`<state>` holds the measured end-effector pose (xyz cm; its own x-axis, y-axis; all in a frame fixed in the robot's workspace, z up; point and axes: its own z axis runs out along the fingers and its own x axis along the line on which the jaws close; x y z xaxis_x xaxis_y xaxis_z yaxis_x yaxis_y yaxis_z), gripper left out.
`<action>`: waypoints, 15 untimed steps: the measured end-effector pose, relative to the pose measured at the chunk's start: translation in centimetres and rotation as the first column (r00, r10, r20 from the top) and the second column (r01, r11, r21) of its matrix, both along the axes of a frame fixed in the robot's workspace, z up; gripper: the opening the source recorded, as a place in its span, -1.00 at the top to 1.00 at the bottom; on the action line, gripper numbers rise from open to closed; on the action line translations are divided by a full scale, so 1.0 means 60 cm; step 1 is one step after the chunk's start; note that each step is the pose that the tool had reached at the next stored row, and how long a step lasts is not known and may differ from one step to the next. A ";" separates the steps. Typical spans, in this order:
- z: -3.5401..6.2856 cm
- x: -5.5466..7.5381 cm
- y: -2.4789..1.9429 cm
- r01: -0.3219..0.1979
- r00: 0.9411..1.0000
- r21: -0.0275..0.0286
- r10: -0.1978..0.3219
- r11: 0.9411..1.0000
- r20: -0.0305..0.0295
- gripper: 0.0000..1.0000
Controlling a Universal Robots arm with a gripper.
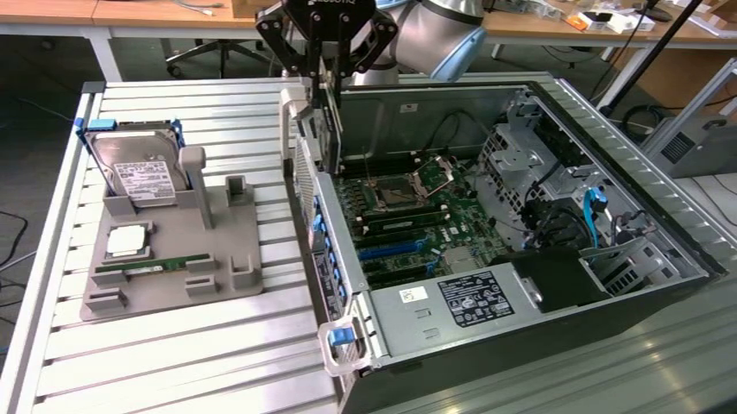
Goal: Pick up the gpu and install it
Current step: 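Pick up the gpu and move the gpu toward the slot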
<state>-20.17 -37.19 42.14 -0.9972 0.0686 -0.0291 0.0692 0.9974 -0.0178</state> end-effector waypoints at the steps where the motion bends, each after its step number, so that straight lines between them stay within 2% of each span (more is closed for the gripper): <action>1: 0.000 0.000 0.0000 0.000 1.000 0.000 0.000 1.000 0.000 0.47; 15: 0.000 0.009 0.0000 0.000 1.000 0.000 0.000 1.000 0.000 0.47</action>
